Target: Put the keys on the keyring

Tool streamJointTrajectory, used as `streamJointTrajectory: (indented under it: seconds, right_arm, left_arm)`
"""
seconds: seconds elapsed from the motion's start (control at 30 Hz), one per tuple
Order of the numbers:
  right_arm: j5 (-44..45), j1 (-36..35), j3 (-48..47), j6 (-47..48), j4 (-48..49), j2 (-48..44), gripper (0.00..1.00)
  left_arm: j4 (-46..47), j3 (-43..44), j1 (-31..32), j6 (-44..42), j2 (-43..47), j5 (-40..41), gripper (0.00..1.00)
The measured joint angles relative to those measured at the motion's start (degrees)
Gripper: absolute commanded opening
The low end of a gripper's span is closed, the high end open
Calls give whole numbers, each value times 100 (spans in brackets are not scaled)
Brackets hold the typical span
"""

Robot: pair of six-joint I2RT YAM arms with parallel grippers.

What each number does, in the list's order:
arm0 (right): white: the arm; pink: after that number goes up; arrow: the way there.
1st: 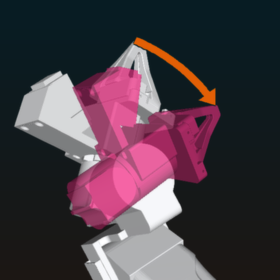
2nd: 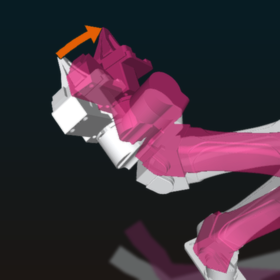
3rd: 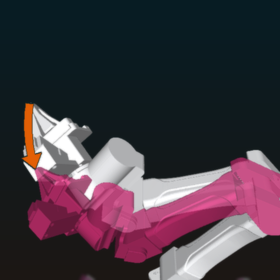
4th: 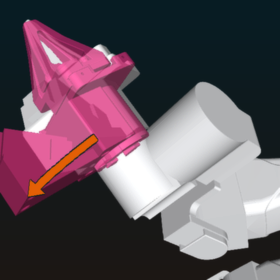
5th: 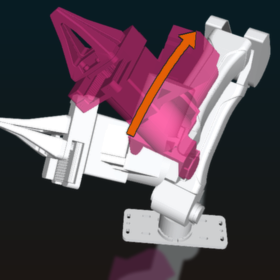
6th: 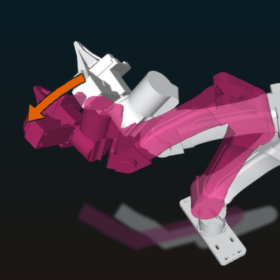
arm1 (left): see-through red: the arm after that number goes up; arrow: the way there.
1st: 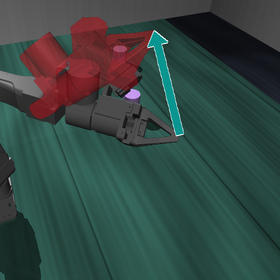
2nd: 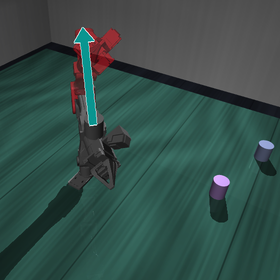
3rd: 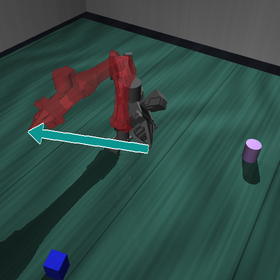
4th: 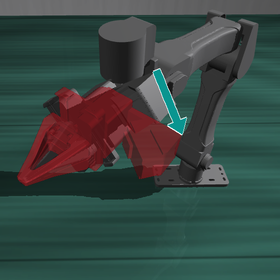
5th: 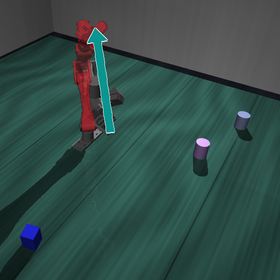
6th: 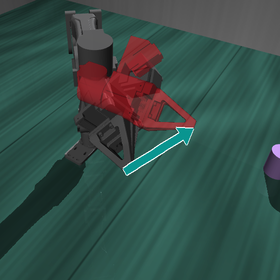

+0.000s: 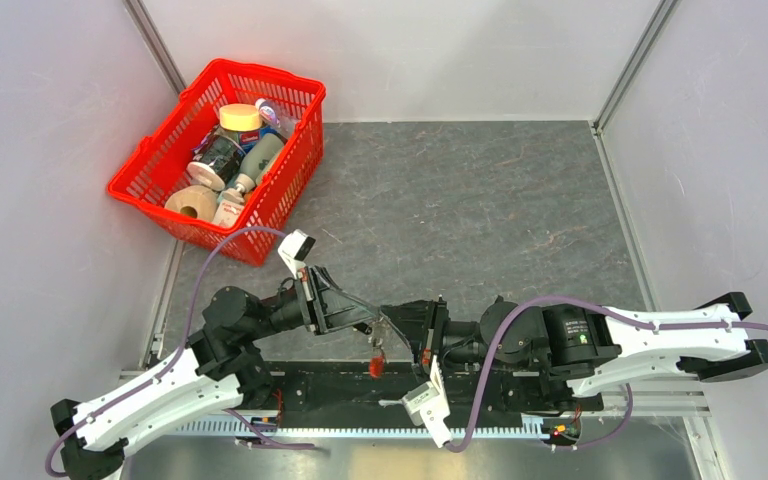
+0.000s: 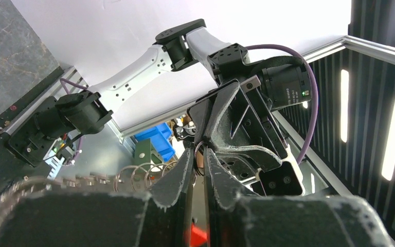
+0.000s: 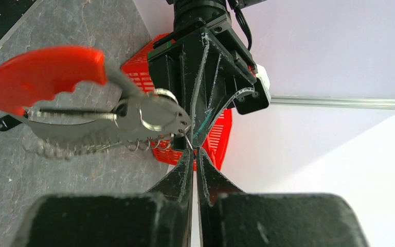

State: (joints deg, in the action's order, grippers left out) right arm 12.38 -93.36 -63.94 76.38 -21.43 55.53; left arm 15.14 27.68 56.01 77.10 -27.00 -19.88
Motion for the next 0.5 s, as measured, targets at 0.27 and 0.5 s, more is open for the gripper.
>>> streamJointTrajectory:
  seconds: [0.27,0.5]
  right_arm:
    - [22,-17,-76,-109,-107,37,0]
    - [-2,-20,-144,-289,-216,46,0]
  left_arm:
    - [2,0,0,-2,-28,-15,26]
    - [-26,0,0,-28,-33,-13,39]
